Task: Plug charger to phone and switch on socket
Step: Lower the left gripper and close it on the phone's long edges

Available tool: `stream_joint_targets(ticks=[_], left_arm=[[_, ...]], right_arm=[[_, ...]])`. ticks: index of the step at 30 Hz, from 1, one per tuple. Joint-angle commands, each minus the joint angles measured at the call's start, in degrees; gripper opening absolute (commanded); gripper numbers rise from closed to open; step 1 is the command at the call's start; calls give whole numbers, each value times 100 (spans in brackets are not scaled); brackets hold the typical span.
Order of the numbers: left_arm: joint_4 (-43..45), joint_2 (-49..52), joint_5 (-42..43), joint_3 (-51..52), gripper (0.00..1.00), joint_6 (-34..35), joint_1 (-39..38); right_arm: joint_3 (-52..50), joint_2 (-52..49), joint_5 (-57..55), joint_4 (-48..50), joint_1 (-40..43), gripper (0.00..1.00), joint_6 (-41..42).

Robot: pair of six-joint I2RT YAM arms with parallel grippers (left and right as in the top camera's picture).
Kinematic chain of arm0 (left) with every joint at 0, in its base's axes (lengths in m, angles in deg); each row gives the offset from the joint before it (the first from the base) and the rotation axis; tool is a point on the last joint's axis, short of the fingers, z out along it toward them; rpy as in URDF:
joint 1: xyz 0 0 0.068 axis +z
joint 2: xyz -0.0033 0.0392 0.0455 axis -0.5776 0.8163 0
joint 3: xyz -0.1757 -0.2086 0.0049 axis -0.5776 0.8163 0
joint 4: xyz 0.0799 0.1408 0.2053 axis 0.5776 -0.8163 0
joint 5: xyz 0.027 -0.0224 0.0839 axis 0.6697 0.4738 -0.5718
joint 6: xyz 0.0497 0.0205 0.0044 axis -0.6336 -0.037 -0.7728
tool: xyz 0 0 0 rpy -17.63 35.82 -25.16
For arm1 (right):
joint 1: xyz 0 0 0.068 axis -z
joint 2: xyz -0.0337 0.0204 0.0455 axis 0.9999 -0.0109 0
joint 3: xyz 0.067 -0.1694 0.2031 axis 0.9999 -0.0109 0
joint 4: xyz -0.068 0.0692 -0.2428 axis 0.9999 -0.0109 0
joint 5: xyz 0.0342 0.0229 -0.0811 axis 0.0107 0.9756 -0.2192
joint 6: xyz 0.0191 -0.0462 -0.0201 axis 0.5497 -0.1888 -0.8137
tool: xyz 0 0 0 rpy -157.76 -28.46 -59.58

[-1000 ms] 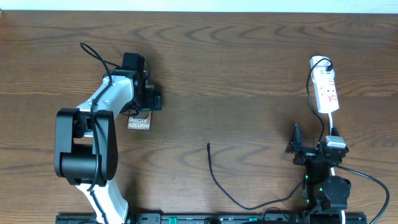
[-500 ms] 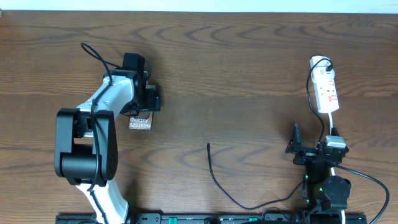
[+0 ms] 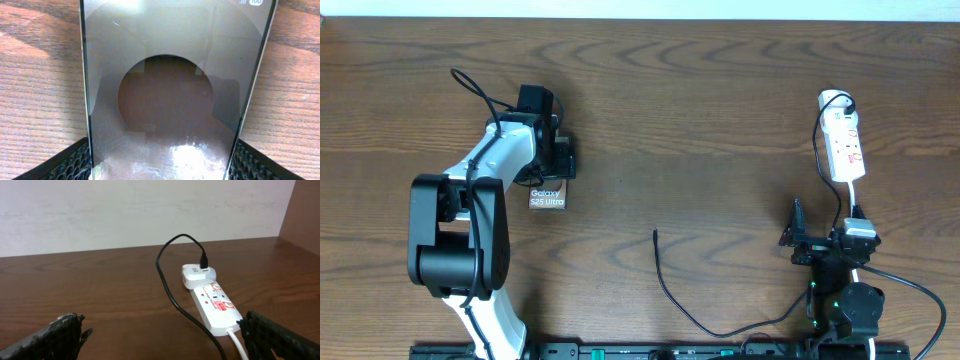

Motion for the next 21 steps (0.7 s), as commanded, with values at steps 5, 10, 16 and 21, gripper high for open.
stream_joint_targets(ticks=[5, 10, 16, 21], left_arm=[[-55, 120, -190, 179, 60, 0, -2], [-26, 120, -190, 179, 33, 2, -2], [-4, 120, -190, 179, 8, 2, -2], [0, 120, -192, 177, 7, 0, -2]], right_arm=[[-9, 13, -50, -20, -35, 99, -70], [-9, 13, -50, -20, -35, 99, -68], [-9, 13, -50, -20, -35, 99, -68], [-9, 13, -50, -20, -35, 99, -70]])
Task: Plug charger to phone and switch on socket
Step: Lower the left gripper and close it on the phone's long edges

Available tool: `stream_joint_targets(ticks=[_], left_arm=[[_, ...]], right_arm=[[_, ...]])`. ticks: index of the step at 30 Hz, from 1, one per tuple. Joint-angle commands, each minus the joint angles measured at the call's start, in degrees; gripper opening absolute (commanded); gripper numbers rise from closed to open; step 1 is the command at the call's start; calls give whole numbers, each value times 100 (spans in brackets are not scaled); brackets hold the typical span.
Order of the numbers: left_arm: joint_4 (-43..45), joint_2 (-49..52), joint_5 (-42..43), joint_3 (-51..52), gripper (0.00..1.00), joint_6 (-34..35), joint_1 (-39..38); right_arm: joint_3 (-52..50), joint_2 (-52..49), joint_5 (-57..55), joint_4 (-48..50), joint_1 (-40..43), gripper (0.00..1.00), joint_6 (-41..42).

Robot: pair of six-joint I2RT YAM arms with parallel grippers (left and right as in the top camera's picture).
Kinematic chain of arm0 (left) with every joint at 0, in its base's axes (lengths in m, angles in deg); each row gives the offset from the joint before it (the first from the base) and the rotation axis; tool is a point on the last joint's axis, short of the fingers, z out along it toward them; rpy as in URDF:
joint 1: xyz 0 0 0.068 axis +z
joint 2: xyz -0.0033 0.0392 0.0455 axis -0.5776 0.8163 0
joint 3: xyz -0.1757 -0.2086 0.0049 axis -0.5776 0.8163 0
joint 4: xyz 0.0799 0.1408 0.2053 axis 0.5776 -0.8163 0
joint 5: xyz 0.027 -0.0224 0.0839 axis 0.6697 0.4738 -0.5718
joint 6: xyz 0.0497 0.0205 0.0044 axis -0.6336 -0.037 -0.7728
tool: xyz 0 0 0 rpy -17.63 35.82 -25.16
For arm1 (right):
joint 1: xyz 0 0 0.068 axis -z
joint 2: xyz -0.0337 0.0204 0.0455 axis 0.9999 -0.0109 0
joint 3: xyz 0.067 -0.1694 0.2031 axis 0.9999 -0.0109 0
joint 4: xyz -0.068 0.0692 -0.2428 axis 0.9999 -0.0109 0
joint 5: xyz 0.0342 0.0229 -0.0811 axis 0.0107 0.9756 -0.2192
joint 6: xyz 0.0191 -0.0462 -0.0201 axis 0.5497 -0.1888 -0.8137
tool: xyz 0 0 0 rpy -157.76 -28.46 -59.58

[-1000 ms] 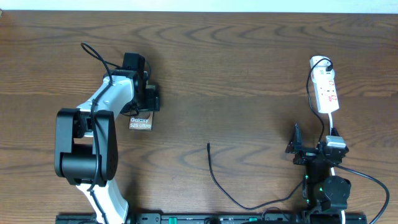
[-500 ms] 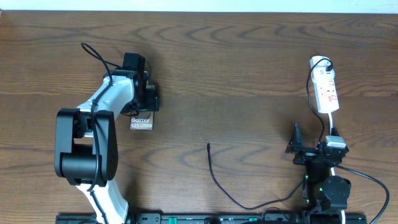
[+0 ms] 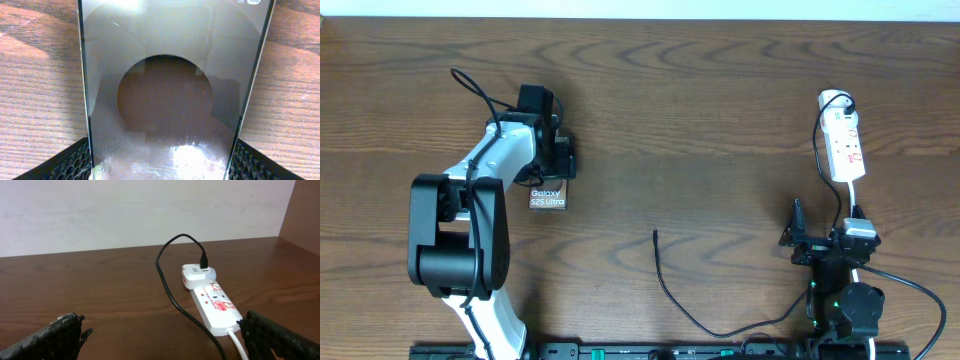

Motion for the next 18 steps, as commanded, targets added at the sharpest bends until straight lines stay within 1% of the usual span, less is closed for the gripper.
stream_joint_targets(ticks=[1, 10, 18], left_arm=[[-4, 120, -195, 177, 7, 0, -2], [-133, -22, -192, -197, 7, 2, -2], [-197, -549, -188, -345, 7, 9, -2]], right_arm=[[-9, 13, -50, -20, -35, 99, -68], [-9, 13, -50, -20, -35, 99, -68], [-9, 13, -50, -20, -35, 99, -68]])
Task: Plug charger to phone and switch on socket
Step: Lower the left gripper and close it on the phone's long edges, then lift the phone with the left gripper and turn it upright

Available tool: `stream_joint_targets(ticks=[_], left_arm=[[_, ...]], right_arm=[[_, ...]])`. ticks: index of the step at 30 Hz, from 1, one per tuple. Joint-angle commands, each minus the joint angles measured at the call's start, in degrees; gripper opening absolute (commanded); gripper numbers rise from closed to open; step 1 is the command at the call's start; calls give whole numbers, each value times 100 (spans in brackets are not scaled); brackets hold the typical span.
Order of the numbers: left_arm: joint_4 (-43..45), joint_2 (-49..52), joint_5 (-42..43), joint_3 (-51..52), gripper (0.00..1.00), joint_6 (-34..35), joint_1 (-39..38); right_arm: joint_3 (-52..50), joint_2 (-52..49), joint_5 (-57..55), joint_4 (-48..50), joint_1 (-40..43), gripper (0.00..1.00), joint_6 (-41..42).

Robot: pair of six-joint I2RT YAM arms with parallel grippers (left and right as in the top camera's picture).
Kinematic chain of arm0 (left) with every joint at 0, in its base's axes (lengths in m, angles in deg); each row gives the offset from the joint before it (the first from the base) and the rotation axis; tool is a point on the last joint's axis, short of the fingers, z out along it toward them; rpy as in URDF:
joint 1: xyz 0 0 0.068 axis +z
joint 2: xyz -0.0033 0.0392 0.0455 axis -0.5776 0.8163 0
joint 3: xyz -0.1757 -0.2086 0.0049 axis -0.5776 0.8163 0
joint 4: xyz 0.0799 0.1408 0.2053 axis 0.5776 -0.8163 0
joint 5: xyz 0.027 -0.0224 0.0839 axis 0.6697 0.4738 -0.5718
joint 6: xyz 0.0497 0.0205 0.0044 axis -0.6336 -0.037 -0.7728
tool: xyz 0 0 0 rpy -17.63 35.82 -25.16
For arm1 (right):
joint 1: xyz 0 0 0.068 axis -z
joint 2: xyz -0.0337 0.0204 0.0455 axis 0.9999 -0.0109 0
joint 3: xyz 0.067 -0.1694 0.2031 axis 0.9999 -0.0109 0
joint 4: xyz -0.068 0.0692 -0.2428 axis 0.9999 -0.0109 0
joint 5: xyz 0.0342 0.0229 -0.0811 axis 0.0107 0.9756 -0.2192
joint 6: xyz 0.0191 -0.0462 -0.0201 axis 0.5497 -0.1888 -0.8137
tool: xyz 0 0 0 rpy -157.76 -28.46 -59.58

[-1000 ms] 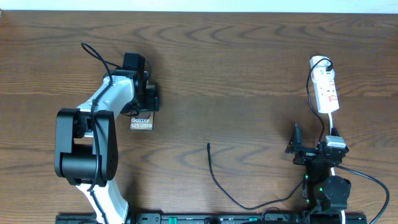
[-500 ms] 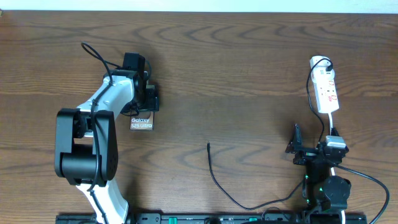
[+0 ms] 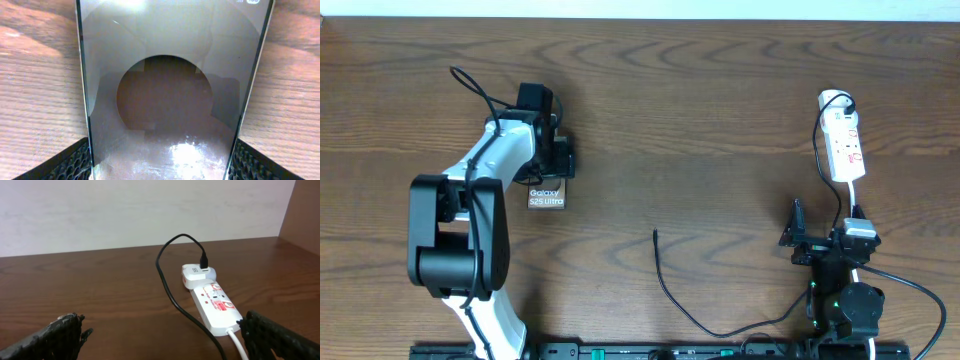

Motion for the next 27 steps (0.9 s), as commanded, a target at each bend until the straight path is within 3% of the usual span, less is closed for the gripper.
stream_joint_targets(ticks=[1, 8, 13, 20, 27], left_arm=[[-17, -557, -129, -232, 8, 11, -2], [-181, -1119, 103, -232, 7, 31, 0], [-227, -1510, 1357, -232, 8, 170, 0], [-48, -1685, 3263, -232, 7, 1421, 0], [162, -1685, 4478, -232, 7, 2855, 0]], right_arm=[[-9, 13, -50, -20, -35, 99, -70], [-9, 13, -50, -20, -35, 99, -68], [-9, 13, -50, -20, -35, 99, -68], [-9, 13, -50, -20, -35, 99, -70], [-9, 13, -50, -20, -35, 99, -68]])
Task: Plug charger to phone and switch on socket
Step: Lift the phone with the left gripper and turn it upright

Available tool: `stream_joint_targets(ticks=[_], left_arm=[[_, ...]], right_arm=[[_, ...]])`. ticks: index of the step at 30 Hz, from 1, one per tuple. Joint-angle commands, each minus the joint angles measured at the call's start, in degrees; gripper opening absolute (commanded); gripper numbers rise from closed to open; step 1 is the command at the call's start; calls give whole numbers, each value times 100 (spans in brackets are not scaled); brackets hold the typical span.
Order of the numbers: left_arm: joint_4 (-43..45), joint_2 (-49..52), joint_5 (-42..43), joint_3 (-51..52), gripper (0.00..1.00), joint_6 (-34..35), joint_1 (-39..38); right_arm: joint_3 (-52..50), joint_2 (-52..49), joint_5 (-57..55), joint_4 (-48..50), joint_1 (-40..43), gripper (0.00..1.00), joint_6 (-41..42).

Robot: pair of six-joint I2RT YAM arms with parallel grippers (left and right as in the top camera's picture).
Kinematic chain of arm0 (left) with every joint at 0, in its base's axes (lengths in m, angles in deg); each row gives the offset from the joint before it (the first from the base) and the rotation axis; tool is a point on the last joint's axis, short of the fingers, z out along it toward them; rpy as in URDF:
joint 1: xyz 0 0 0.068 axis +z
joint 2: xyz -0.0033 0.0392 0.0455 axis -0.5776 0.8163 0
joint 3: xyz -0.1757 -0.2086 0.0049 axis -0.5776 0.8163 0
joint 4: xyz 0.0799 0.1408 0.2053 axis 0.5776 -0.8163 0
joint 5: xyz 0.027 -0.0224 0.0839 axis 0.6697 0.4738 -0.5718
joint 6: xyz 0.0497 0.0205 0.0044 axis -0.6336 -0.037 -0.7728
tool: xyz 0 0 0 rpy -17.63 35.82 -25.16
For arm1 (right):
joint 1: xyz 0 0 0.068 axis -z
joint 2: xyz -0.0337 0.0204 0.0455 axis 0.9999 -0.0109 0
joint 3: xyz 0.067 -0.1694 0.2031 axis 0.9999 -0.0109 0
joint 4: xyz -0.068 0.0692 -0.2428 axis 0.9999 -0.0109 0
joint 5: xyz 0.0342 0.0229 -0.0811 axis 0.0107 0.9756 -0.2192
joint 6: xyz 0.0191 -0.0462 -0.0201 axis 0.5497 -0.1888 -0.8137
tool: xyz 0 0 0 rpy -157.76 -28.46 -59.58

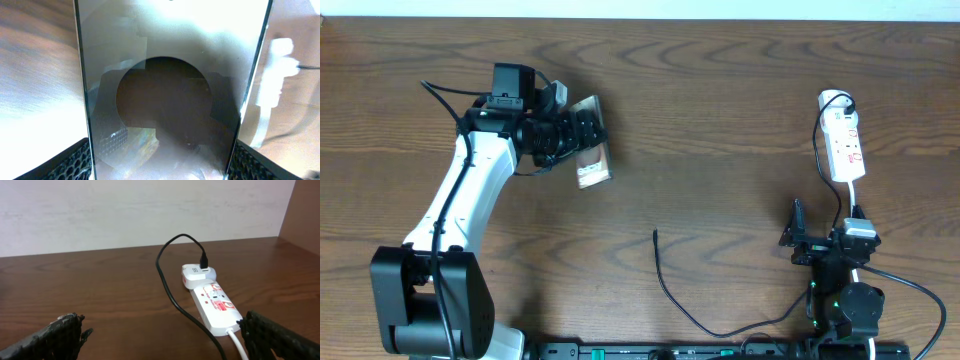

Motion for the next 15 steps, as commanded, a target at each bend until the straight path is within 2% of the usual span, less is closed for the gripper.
stream_joint_targets(ticks=[1, 9, 15], left_arm=[[87, -136, 1174, -197, 7, 1416, -2], [756, -136, 2710, -197, 8, 2881, 0], [861, -136, 3204, -197, 7, 4098, 0]], right_arm=[[-9, 13, -50, -20, -35, 99, -68], [-9, 13, -50, -20, -35, 99, -70], [-9, 13, -50, -20, -35, 99, -68]])
